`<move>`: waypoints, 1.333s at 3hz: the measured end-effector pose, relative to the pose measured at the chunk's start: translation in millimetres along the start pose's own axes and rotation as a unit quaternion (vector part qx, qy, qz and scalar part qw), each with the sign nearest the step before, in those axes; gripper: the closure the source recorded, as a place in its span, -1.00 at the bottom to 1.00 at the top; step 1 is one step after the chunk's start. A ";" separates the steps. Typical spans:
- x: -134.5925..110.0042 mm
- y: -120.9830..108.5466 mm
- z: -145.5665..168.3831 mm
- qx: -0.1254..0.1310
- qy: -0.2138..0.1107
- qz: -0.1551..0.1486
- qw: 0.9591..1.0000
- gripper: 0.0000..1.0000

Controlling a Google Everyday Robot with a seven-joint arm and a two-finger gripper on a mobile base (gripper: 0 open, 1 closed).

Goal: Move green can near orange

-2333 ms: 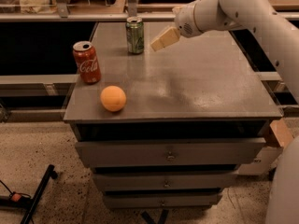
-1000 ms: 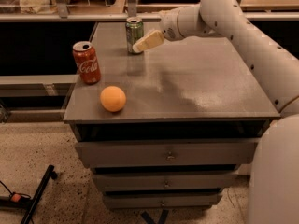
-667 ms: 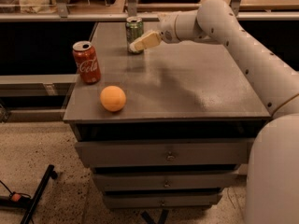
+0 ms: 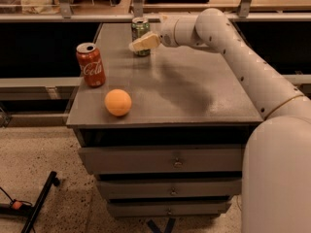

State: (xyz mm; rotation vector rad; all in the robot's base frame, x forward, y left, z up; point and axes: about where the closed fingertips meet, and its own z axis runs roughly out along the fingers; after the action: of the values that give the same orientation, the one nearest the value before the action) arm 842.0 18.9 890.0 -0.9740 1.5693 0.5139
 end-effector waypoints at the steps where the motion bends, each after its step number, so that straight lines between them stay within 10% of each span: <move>1: 3.9 -5.0 13.0 0.013 -0.005 0.016 1.000 -0.66; 4: 6.6 -10.0 16.3 -0.010 -0.011 0.069 0.998 0.72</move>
Offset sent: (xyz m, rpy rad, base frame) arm 0.0246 0.0080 -0.0125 0.0565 0.0654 -0.0737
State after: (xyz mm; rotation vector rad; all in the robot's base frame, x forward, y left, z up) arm 859.7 23.9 881.6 -0.8772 1.6211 0.6354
